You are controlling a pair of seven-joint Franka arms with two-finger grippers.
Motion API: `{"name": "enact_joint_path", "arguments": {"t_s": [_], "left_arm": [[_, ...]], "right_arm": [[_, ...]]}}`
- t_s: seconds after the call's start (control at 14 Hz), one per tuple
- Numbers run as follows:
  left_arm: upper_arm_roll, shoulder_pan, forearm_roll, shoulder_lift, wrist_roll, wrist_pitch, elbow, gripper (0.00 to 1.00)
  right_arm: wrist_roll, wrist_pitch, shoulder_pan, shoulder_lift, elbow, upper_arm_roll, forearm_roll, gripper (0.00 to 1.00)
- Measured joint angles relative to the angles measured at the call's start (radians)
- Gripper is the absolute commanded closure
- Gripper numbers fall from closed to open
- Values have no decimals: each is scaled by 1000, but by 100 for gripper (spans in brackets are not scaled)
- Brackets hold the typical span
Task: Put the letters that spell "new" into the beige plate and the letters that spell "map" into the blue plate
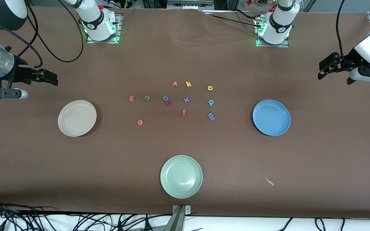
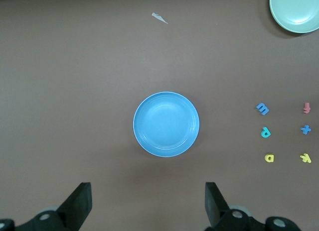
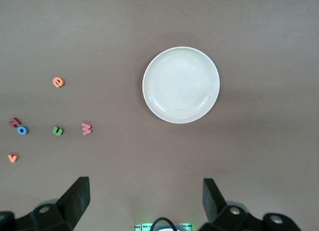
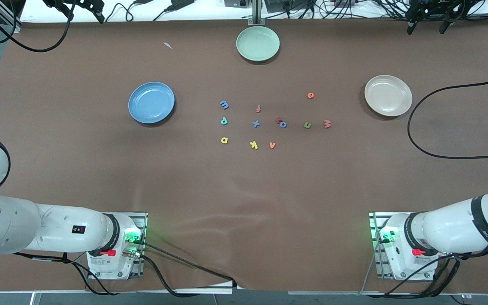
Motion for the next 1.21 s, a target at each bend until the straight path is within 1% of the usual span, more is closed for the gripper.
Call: {"name": "enact_joint_path", "arguments": {"t_s": [0.43,1.21], "left_arm": [[0,0,0,0,0,0,0,0],[0,0,0,0,0,0,0,0]], "right_arm": [[-1,1,-20,5,0,-9,1,0],[-1,1,-19,8,0,-8,2,0]]}}
